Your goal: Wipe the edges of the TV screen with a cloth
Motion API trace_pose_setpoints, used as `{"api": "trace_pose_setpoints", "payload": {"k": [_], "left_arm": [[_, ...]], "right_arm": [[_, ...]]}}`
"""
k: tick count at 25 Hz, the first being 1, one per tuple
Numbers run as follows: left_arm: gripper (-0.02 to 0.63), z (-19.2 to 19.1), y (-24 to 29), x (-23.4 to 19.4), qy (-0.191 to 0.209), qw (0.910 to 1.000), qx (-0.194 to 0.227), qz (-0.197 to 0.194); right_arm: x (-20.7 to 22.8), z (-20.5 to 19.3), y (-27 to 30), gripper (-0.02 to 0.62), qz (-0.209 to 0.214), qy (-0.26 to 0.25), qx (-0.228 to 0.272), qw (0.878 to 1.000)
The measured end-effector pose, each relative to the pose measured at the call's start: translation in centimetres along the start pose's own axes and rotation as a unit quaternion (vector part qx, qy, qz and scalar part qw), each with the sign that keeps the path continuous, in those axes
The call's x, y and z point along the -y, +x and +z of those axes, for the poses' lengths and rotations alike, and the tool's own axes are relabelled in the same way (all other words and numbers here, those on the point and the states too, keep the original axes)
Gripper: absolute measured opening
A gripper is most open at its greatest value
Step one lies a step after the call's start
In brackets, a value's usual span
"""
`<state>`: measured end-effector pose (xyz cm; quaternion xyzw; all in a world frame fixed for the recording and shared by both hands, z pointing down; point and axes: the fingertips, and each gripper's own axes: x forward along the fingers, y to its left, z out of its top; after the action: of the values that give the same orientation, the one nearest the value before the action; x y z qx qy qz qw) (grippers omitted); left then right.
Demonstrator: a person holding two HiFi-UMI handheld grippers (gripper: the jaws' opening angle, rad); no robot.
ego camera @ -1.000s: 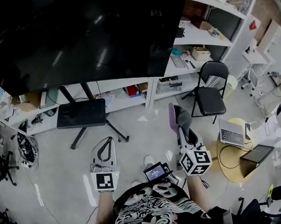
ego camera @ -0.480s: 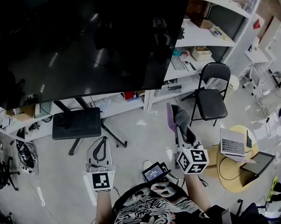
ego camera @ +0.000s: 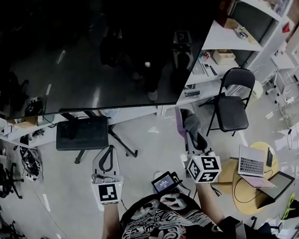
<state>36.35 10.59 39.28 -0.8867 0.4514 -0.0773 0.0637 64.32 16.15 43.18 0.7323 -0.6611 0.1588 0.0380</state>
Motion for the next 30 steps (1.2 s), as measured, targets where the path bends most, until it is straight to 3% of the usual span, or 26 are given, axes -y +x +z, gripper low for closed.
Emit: {"api": "trace_pose_setpoints", "payload": {"k": [8, 12, 25, 30], "left_arm": [[0.017, -1.2, 2.0, -0.2, 0.017, 0.9992, -0.035, 0.007], [0.017, -0.4, 2.8, -0.2, 0.007, 0.9996, -0.020, 0.018], [0.017, -0.4, 3.9, -1.2, 0.008, 0.9982, -0.025, 0.053], [0.017, -1.3, 4.3, -1.3, 0.032, 0.9965, -0.057, 0.052]], "right_arm": [[0.9, 0.0, 3.4, 0.123, 0.015, 0.000, -0.011, 1.000], [1.3, 0.5, 4.6, 0.123, 0.024, 0.000, -0.010, 1.000], [0.1, 1.3, 8.3, 0.123, 0.072, -0.011, -0.013, 0.997], [0.1, 1.5, 9.4, 0.123, 0.084, -0.015, -0.012, 0.996]]}}
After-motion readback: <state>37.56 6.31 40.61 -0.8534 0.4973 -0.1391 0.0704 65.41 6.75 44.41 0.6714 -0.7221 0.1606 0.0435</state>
